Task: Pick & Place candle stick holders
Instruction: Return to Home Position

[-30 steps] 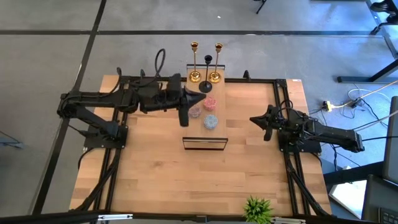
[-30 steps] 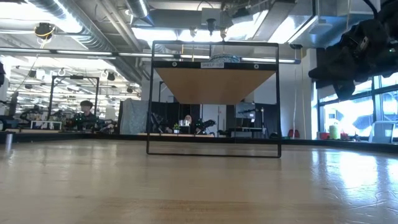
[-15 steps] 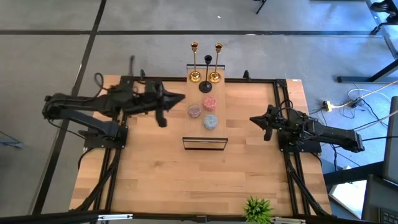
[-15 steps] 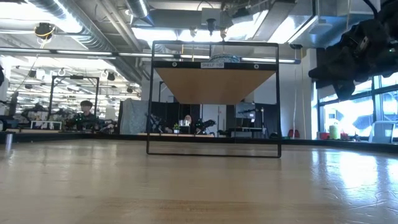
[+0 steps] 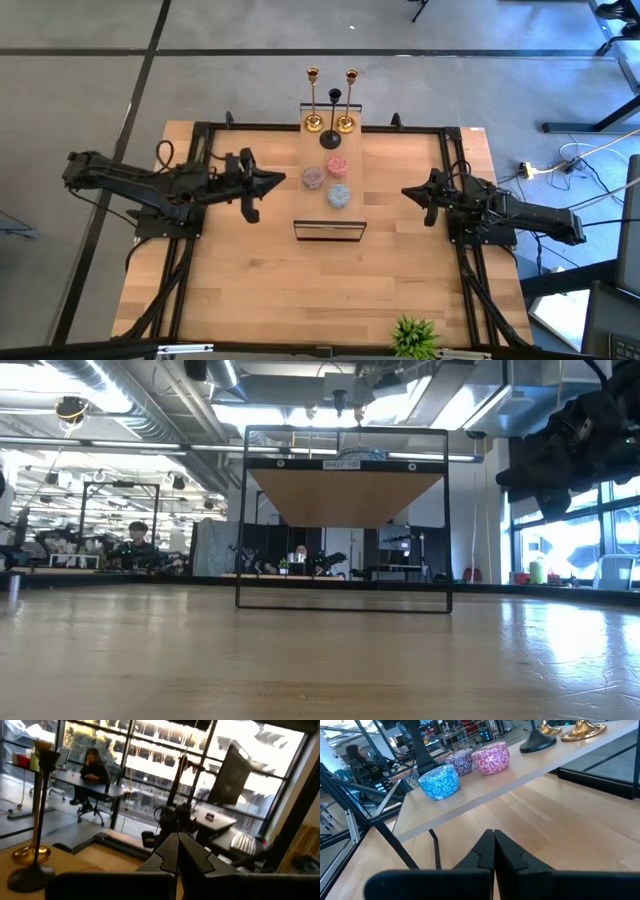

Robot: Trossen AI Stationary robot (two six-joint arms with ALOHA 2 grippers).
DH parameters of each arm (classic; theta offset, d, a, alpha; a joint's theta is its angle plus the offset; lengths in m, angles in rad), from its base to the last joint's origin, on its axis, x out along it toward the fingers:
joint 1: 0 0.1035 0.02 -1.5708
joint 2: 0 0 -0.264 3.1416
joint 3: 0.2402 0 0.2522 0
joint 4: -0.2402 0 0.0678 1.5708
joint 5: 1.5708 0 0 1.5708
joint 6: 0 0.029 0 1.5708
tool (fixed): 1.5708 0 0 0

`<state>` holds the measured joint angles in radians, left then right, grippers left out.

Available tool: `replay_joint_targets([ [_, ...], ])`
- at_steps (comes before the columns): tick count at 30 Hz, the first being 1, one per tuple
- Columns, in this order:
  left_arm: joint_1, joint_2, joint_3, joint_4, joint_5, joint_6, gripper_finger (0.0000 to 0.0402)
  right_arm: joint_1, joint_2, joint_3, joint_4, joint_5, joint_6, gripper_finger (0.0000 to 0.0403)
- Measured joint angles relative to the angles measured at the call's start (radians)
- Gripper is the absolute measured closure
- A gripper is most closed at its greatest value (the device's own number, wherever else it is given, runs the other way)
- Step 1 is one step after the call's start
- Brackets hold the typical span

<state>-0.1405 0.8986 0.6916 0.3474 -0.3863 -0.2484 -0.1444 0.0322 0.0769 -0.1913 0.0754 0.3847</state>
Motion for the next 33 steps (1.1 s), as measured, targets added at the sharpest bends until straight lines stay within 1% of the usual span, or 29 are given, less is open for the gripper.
replay_joint_targets([
  [4, -0.020, -0.041, -0.130, 0.162, -0.050, 0.009, 0.0399, 0.000, 0.000, 0.000, 0.000, 0.000, 0.000, 0.0403],
  [9, -0.030, -0.053, -0.314, 0.389, -0.079, 0.076, 0.0399, 0.000, 0.000, 0.000, 0.000, 0.000, 0.000, 0.0403],
  [12, -0.029, -0.053, -0.406, 0.466, -0.086, 0.080, 0.0399, 0.000, 0.000, 0.000, 0.000, 0.000, 0.000, 0.0403],
  [14, -0.029, -0.053, -0.453, 0.502, -0.065, 0.079, 0.0399, 0.000, 0.000, 0.000, 0.000, 0.000, 0.000, 0.0403],
  [19, -0.028, -0.053, -0.541, 0.541, 0.036, 0.078, 0.0399, 0.000, 0.000, 0.000, 0.000, 0.000, 0.000, 0.0403],
  [21, -0.023, -0.054, -0.573, 0.569, 0.035, 0.059, 0.0399, 0.000, 0.000, 0.000, 0.000, 0.000, 0.000, 0.0403],
  [24, -0.009, -0.064, -0.618, 0.644, -0.008, 0.026, 0.0399, 0.000, 0.000, 0.000, 0.000, 0.000, 0.000, 0.0403],
  [27, -0.006, -0.082, -0.638, 0.708, -0.023, 0.058, 0.0399, 0.000, 0.000, 0.000, 0.000, 0.001, 0.000, 0.0403],
  [30, -0.005, -0.119, -0.640, 0.714, 0.019, 0.084, 0.0399, 0.000, 0.000, 0.000, 0.000, 0.001, 0.000, 0.0403],
  [33, 0.007, -0.168, -0.662, 0.693, 0.085, 0.063, 0.0399, 0.000, 0.000, 0.000, 0.000, 0.001, 0.000, 0.0403],
])
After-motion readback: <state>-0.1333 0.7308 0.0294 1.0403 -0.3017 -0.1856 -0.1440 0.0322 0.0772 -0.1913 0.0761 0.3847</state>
